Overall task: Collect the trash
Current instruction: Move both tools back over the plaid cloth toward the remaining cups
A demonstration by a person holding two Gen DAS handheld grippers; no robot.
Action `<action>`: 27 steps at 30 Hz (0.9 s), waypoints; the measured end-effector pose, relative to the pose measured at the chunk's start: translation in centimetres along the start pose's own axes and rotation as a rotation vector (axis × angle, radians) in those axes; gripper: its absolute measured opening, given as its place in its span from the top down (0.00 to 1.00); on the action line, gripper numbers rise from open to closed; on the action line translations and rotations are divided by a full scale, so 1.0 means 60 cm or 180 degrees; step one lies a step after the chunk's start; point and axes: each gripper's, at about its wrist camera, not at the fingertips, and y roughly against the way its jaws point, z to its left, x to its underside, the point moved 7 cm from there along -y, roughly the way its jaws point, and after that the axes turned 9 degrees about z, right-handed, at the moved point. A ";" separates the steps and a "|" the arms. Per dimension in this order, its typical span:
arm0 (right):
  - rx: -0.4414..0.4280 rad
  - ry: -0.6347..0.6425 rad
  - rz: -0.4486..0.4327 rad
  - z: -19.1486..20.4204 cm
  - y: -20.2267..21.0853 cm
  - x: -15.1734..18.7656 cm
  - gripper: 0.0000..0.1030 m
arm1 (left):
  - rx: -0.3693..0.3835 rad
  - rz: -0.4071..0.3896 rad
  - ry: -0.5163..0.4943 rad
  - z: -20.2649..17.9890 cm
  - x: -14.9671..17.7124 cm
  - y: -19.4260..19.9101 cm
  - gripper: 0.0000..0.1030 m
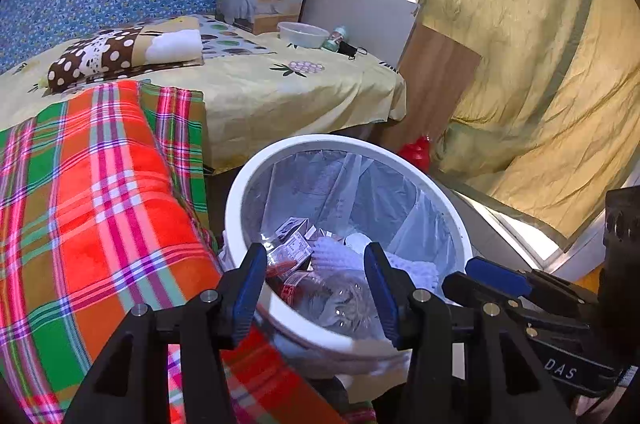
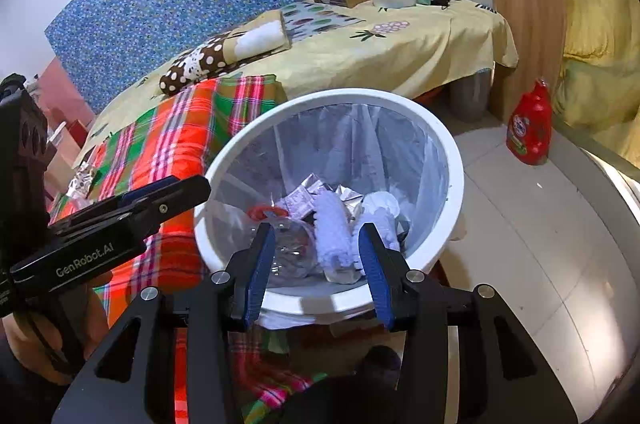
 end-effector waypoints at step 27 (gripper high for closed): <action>-0.0408 0.0499 -0.0116 0.143 0.033 0.021 0.55 | -0.0350 -0.0397 0.0284 0.081 0.090 0.174 0.51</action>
